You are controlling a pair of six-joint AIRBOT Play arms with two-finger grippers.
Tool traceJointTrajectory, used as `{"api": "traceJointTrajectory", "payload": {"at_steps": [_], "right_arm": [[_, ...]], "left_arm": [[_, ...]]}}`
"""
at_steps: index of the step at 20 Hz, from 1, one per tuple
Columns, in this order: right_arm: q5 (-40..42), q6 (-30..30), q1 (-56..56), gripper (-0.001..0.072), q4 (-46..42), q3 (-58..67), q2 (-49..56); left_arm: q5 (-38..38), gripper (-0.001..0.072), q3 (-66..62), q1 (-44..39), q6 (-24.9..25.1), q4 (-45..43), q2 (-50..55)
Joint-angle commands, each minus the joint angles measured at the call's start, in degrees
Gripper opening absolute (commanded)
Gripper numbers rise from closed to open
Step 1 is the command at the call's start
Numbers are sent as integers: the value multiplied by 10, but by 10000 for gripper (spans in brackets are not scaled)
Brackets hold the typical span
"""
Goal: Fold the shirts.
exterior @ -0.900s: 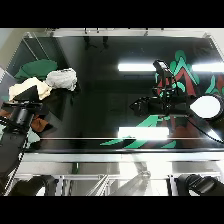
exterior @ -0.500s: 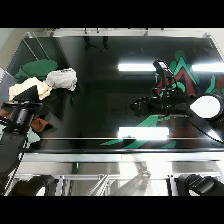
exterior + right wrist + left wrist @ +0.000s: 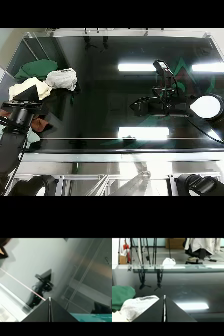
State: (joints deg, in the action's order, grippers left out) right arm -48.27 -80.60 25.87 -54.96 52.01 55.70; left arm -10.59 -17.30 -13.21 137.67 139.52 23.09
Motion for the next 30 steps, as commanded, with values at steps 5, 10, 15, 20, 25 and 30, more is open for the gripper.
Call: {"api": "traceJointTrajectory", "payload": {"at_steps": [5,10,15,20,25,30], "right_arm": [[18,0,1,13,17,0,0],[22,0,0,14,10,0,2],[33,0,-16,16,8,0,12],[33,0,-29,443,5,0,12],[33,0,-29,442,5,0,12],[33,0,-29,442,5,0,12]], "left_arm": [[288,22,-218,222,-7,12,211],[631,21,-486,383,-95,16,506],[721,277,-693,339,-109,14,723],[715,341,-813,292,-144,-75,836],[772,718,-909,264,-198,-181,908],[774,715,-934,226,-214,-267,954]]}}
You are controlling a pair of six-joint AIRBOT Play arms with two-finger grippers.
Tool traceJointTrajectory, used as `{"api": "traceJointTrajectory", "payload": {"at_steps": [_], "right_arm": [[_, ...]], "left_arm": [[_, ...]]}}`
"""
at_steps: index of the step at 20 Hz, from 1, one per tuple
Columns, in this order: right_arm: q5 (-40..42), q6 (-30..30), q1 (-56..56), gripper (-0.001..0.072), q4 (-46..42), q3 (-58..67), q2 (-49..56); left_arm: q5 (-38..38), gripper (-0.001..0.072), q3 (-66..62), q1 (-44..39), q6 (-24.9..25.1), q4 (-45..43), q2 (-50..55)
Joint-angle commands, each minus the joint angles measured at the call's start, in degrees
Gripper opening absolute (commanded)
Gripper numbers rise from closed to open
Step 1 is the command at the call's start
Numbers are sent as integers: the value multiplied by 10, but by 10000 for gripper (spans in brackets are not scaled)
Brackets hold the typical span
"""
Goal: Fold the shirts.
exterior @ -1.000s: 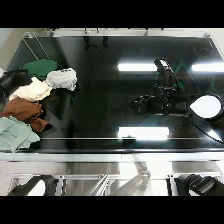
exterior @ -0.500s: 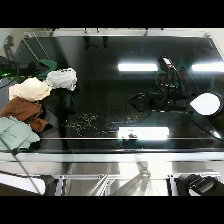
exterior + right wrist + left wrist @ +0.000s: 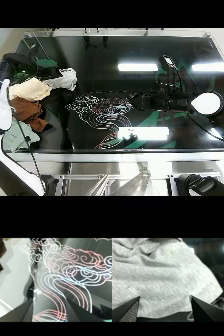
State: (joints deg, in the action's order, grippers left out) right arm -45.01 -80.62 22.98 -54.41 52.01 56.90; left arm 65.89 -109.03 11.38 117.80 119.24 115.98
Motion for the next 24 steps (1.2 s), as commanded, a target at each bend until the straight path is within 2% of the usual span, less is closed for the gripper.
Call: {"api": "traceJointTrajectory", "payload": {"at_steps": [1,2,3,4,7,9,11,12,13,14,16,19,21,22,23,24], "right_arm": [[0,0,0,442,0,0,0],[0,0,0,442,0,0,0],[0,0,0,442,0,0,0],[0,0,0,442,0,0,0],[0,0,0,440,0,0,0],[0,0,-2,432,-3,0,0],[0,0,-14,430,-16,0,0],[-3,-1,-31,407,-15,0,-2],[-11,-2,-55,269,-15,0,-7],[-22,-13,-89,225,-15,0,-15],[-58,-22,-163,232,-12,0,-37],[-116,-21,-263,232,-9,0,-71],[-150,-18,-306,248,-9,0,-83],[-169,-17,-322,381,-9,0,-84],[-187,-17,-332,526,-9,0,-83],[-202,-16,-337,540,-12,0,-82]], "left_arm": [[12,684,-16,-26,-16,-84,28],[16,523,-16,-31,-18,-90,29],[19,235,-19,-35,-19,-90,28],[33,1,-33,-40,-24,-88,28],[80,14,-106,-56,-39,-34,24],[86,16,-122,-65,-37,66,-12],[87,16,-105,-75,-13,209,-73],[87,17,-90,-85,-3,268,-114],[89,17,-83,-97,-2,297,-151],[99,18,-83,-113,-2,306,-187],[130,18,-82,-154,-2,303,-240],[194,20,-80,-228,-20,266,-256],[184,42,-35,-265,-30,258,-256],[174,272,-5,-279,-30,257,-256],[165,434,24,-286,-30,256,-256],[160,611,44,-284,-31,256,-256]]}}
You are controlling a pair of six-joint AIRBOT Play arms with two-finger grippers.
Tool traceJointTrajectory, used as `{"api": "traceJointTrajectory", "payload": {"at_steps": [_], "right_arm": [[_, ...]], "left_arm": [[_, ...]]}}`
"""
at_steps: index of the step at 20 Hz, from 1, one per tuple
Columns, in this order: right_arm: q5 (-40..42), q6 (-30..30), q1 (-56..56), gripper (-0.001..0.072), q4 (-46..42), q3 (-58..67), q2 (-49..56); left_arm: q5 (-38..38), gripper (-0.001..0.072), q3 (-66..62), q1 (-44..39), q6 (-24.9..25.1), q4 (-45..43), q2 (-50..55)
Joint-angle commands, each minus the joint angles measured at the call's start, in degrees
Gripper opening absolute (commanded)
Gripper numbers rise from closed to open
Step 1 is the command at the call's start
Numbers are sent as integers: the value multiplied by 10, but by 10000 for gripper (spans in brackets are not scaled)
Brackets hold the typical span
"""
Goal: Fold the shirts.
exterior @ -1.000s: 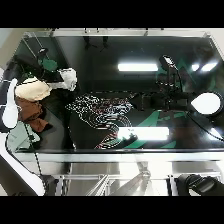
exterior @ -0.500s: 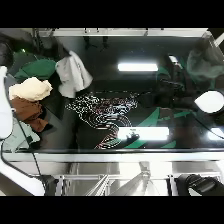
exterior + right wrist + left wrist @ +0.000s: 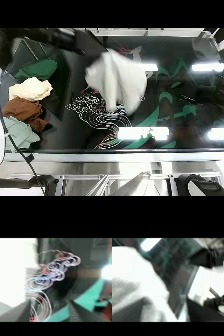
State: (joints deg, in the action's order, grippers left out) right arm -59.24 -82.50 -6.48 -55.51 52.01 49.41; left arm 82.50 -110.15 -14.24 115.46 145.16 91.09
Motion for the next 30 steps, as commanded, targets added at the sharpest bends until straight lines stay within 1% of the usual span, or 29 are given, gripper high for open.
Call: {"api": "traceJointTrajectory", "payload": {"at_steps": [1,3,4,5,6,7,8,9,11,12,14,16,18,21,23,24,25,26,27,28,30], "right_arm": [[-70,2,-42,540,-5,0,-4],[-90,9,-41,524,-4,0,7],[-104,10,-41,524,-2,0,17],[-114,11,-41,524,-3,-2,29],[-118,23,-41,523,-3,-8,41],[-115,35,-41,523,-3,-20,56],[-115,37,-42,523,-6,-34,76],[-115,37,-42,523,-14,-45,97],[-112,37,-42,522,-29,-56,149],[-112,37,-42,522,-39,-57,176],[-111,42,-42,522,-56,-57,227],[-113,56,-42,522,-69,-57,275],[-113,91,-41,522,-58,-57,316],[-113,143,-41,522,-24,-57,362],[-118,192,-41,520,27,-57,388],[-128,220,-41,484,63,-57,398],[-140,253,-41,415,102,-57,405],[-152,283,-41,293,139,-57,409],[-165,309,-41,72,168,-57,409],[-176,329,-42,13,190,-57,407],[-195,347,-42,13,219,-56,399]], "left_arm": [[-9,668,67,-17,-19,-4,-7],[3,669,72,31,-52,-4,-7],[24,668,72,61,-71,-9,-7],[52,668,82,89,-97,-33,-7],[75,668,107,110,-119,-53,-9],[90,668,151,127,-127,-67,-12],[87,668,209,135,-126,-66,-18],[65,667,265,135,-121,-65,-22],[-10,667,375,121,-100,-66,-19],[-43,667,415,113,-84,-65,-10],[-73,667,453,95,-59,-47,23],[-70,667,453,73,-49,-32,68],[-52,667,433,51,-39,-26,109],[-28,667,381,23,-39,-26,153],[-29,667,347,8,-39,-25,165],[-29,666,332,3,-39,-25,168],[-28,666,318,-2,-39,-25,172],[-29,666,304,-7,-41,-25,176],[-31,665,295,-10,-41,-25,179],[-33,626,286,-13,-41,-25,184],[-35,481,277,-18,-41,-25,195]]}}
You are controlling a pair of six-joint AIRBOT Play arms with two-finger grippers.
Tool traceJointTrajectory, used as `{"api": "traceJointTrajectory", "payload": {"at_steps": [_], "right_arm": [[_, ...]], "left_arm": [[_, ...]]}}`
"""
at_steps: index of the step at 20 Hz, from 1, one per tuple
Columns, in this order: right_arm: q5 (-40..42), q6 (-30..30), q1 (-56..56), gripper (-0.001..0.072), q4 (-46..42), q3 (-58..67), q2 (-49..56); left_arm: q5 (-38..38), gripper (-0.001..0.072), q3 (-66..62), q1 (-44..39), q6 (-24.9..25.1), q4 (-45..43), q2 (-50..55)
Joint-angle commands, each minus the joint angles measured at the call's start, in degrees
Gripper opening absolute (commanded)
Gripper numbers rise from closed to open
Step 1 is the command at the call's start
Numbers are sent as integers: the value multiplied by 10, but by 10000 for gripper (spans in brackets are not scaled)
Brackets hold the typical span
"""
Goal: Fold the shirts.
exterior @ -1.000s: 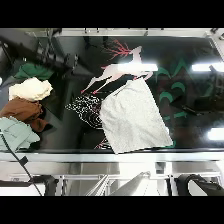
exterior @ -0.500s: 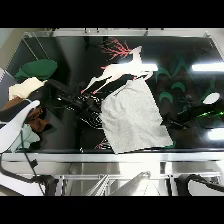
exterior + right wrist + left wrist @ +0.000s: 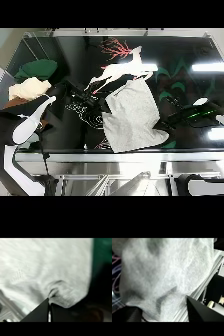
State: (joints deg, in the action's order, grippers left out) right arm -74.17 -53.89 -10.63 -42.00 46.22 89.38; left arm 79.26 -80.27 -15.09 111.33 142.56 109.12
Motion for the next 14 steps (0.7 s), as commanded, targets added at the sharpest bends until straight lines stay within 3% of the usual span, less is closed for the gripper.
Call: {"api": "traceJointTrajectory", "payload": {"at_steps": [1,3,7,11,13,14], "right_arm": [[-49,62,0,12,91,2,-9],[-50,62,0,12,91,2,-34],[-120,63,-19,12,137,25,-121],[-238,111,-102,12,391,123,-285],[-217,141,-163,13,511,181,-391],[-179,156,-194,13,529,205,-444]], "left_arm": [[-2,382,-21,-14,0,0,18],[-4,7,-21,-14,3,1,22],[31,8,-26,7,18,53,-41],[156,11,-117,53,-15,61,-227],[151,12,-172,69,-24,58,-341],[132,13,-198,76,-24,53,-392]]}}
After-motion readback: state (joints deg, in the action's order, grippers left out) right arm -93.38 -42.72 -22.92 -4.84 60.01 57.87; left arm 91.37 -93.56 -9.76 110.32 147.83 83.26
